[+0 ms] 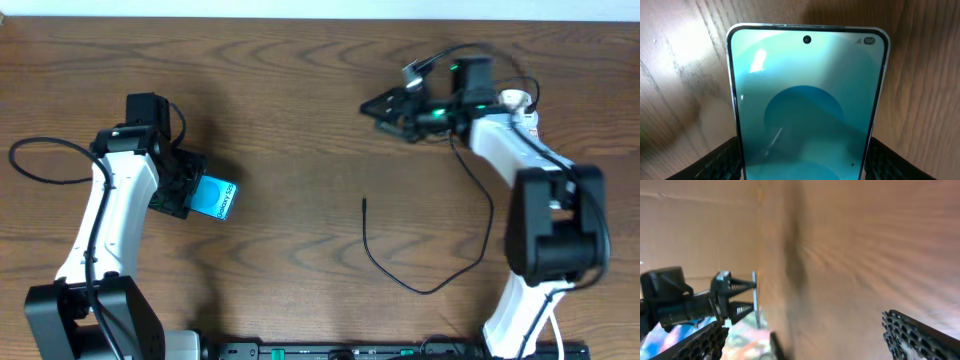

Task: Plug charger to phone and switch on socket
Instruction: 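Move the right gripper toward the phone held by the left gripper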

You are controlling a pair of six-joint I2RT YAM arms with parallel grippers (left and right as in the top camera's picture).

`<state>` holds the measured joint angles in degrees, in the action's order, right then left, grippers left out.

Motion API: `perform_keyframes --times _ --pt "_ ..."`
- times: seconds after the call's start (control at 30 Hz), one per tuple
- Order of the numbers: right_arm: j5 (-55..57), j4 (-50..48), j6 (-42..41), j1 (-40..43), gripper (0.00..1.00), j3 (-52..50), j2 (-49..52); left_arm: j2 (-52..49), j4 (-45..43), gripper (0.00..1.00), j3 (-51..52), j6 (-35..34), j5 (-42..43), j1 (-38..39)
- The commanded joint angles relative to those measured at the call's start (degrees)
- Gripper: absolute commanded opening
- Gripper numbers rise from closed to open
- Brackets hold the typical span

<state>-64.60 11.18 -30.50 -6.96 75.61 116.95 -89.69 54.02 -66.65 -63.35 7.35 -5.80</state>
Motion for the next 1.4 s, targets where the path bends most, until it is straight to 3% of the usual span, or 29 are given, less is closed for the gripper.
perform_keyframes --times 0.0,0.3,0.63,0.77,0.93,1.37 --pt "-3.0 -0.5 -2.6 -4.6 0.99 0.6 0.9 0.0 0.3 0.07 -0.1 -6.1 -0.3 0.3" --pt "5.8 -1.6 -2.0 -17.3 0.99 0.6 0.9 0.0 0.3 0.07 -0.1 -14.8 -0.4 4.7" --pt "7.3 -1.6 -2.7 -21.3 0.99 0.6 0.9 0.0 0.3 0.07 -0.1 -22.3 -0.3 5.0" --pt "4.6 -4.4 -4.5 -21.8 0.99 0.6 0.9 0.0 0.3 0.07 -0.1 -22.5 -0.3 5.0" --pt "-4.1 -14.9 -8.2 -22.9 0.99 0.6 0.9 0.0 0.3 0.07 -0.1 -22.5 0.0 5.0" --pt "-3.9 -18.4 -10.3 -27.0 0.99 0.6 0.9 0.0 -2.1 0.07 -0.1 -24.5 6.2 5.0"
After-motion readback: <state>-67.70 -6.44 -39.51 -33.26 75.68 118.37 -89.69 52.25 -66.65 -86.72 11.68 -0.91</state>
